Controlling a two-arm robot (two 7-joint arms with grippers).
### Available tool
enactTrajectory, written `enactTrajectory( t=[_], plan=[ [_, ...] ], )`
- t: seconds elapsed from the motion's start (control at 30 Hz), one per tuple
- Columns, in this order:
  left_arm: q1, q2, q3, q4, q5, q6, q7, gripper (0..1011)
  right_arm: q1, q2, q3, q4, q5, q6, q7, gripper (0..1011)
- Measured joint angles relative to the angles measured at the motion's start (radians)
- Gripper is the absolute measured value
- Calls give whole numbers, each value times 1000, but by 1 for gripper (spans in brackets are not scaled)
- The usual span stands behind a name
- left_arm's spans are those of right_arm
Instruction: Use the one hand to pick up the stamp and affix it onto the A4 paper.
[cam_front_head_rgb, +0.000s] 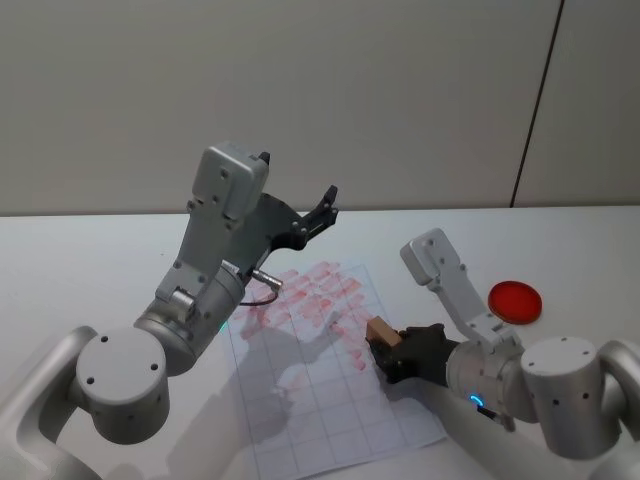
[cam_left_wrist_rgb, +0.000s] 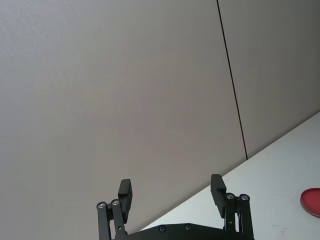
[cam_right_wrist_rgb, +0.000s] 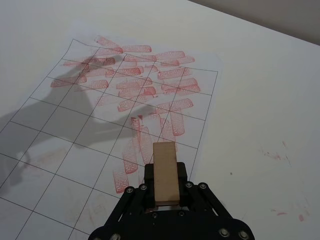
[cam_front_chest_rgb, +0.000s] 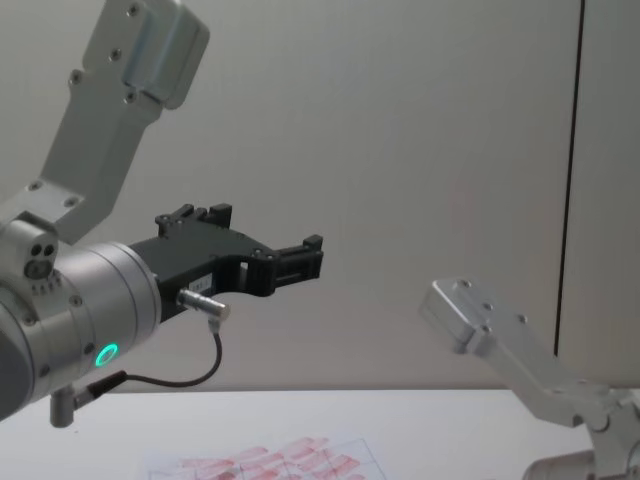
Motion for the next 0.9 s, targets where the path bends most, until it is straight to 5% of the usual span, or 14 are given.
enactTrajectory(
  t=[0.47,0.9],
  plan=[
    [0,0,0,0,0,0,0,1001,-3,3,0,-48,12,-31,0,228],
    [0,0,0,0,0,0,0,1002,6,15,48,-169,81,-61,-78,227]
  ],
)
